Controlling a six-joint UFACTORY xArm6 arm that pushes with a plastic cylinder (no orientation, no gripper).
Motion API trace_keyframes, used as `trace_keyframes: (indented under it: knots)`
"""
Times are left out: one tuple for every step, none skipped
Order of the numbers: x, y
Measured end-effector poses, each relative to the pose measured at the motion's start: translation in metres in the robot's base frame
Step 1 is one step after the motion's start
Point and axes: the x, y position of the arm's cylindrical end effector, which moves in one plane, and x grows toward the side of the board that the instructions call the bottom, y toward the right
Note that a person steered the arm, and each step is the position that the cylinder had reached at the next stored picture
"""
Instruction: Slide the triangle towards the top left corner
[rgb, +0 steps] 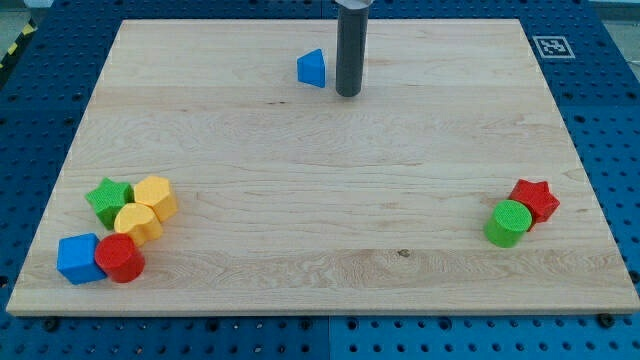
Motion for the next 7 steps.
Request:
trace_keyframes:
  knots:
    - [-0.018,-0.036]
    - [-0.029,-0.076]
    - [-0.045,-0.108]
    - [-0.060,-0.137]
    - [-0.072,-0.165]
    - [-0.085,-0.191]
    - [-0.094,-0.219]
